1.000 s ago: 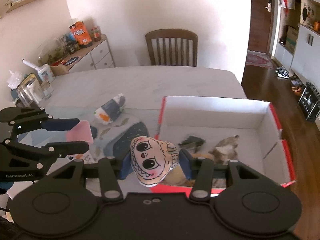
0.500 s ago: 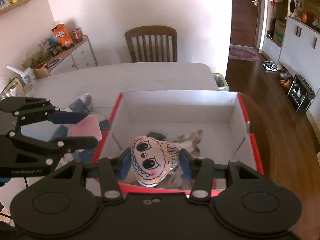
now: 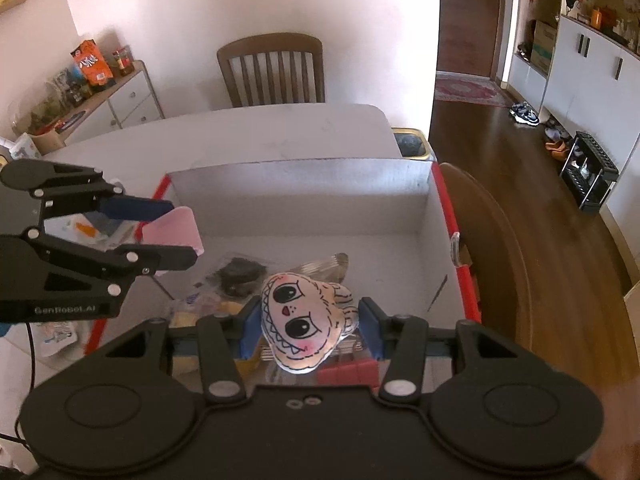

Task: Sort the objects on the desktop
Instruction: 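Carry the pink sponge and face plush over the red box with both tools, then lower both tools into the box and open them to release sponge and plush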

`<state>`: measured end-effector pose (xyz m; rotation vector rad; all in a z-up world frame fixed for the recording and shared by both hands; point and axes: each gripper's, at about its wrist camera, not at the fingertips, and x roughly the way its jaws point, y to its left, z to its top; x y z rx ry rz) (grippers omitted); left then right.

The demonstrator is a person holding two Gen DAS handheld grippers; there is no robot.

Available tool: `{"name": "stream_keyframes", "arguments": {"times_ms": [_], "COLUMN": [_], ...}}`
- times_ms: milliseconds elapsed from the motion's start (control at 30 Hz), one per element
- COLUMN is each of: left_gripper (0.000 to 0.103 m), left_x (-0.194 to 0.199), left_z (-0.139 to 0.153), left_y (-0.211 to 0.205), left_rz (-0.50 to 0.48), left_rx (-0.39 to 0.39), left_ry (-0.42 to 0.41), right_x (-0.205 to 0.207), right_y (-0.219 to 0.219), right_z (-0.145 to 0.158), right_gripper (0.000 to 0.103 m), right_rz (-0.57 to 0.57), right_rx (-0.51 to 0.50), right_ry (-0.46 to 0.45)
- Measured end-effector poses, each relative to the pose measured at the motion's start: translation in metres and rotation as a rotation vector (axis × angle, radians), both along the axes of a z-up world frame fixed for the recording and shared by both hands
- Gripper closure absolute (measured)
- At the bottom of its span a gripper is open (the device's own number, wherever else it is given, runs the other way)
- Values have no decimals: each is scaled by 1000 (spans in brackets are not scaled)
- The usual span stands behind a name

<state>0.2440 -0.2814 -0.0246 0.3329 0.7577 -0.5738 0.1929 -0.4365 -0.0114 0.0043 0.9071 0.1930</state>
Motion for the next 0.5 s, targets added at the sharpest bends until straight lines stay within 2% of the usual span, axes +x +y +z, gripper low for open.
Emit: {"name": "stream_keyframes", "arguments": {"times_ms": [500], "left_gripper": [61], "left_x": [44], "left_z": [-36], "left_y": [-26], "left_rz": [5], "left_rx": [95], "left_ry": [83], "right_x": [9], "right_y": [13], "right_z": [-30], "right_gripper": [53], "right_rz": [49], "right_rx": [-22], "right_ry": [69]}}
